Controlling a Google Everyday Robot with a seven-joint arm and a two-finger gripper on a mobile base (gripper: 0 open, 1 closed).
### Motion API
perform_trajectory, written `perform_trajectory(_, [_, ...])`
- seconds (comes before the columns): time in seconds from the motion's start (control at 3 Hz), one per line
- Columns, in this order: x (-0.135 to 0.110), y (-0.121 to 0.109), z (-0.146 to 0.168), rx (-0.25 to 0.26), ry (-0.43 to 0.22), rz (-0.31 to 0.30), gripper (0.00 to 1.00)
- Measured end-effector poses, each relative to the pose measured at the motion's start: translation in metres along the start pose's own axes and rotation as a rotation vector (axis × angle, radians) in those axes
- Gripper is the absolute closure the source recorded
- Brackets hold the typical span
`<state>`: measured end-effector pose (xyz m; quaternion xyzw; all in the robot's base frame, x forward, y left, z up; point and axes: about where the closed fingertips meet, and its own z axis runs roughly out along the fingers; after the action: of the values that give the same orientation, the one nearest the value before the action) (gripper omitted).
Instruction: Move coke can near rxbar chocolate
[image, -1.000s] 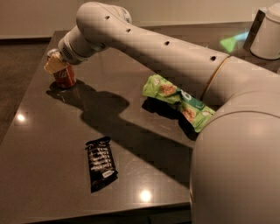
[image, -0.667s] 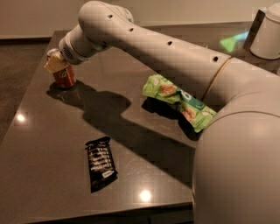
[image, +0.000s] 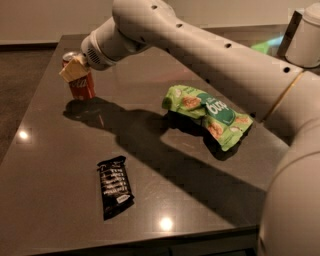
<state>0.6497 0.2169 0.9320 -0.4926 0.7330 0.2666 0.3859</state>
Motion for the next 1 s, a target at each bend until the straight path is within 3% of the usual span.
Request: perform_trajectory(1.0, [0.032,0.056,-0.091,-0.089,-0.025,-0.066,1.00])
